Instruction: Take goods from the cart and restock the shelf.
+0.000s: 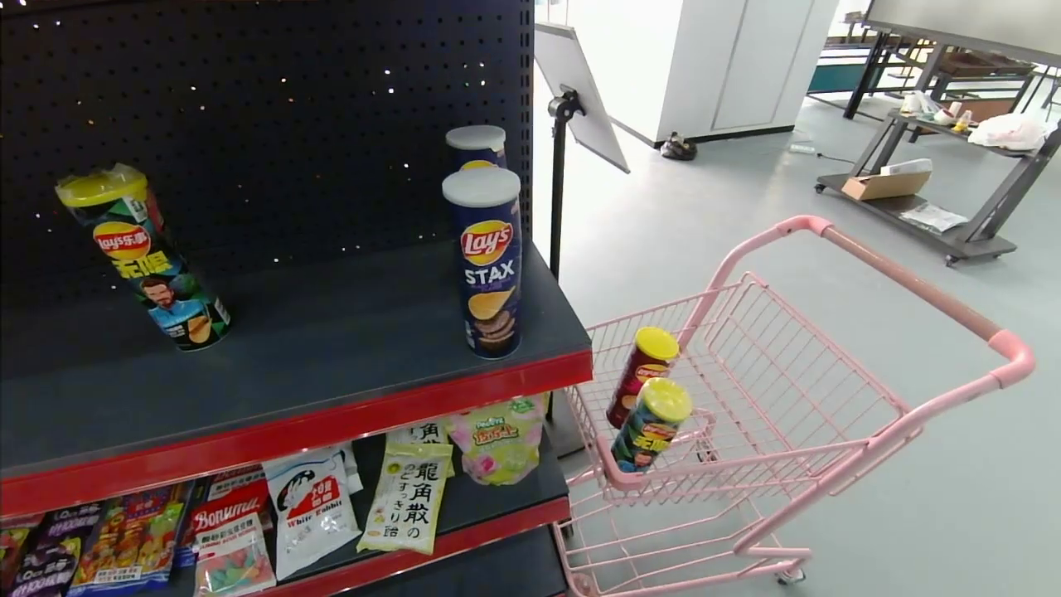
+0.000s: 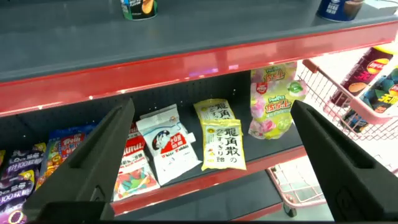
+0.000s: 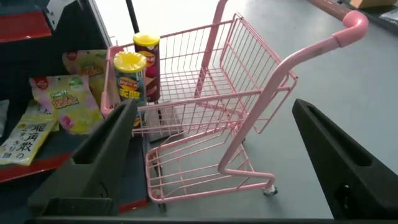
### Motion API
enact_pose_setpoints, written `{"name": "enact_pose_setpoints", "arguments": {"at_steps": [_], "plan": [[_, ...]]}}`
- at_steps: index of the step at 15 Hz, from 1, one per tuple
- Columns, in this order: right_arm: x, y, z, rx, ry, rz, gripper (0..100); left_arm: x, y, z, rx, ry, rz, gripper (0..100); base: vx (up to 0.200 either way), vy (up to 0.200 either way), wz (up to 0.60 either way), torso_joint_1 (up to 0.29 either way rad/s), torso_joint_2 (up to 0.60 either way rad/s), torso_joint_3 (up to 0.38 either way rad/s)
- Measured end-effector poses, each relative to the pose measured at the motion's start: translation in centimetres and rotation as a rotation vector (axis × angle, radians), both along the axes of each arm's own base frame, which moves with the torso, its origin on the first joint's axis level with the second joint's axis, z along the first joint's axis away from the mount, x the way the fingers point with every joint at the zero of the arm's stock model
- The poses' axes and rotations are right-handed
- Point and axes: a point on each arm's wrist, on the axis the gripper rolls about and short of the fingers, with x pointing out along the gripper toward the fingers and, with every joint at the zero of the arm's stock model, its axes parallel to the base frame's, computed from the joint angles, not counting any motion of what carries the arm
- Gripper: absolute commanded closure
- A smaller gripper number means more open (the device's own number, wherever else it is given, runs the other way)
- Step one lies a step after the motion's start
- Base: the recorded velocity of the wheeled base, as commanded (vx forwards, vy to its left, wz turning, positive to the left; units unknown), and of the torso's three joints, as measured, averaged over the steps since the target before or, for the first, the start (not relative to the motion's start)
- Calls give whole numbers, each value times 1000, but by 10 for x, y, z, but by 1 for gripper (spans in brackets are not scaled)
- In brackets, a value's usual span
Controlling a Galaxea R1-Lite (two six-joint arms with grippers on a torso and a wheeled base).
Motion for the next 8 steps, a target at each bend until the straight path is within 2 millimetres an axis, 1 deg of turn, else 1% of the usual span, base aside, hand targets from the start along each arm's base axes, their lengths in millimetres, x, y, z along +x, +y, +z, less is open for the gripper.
{"name": "enact_pose_setpoints", "arguments": {"at_steps": [8], "plan": [[0,0,0,4,-1,-1,0,0,0,0,-1,0,0,0,0,0,0,-136,376,229]]}}
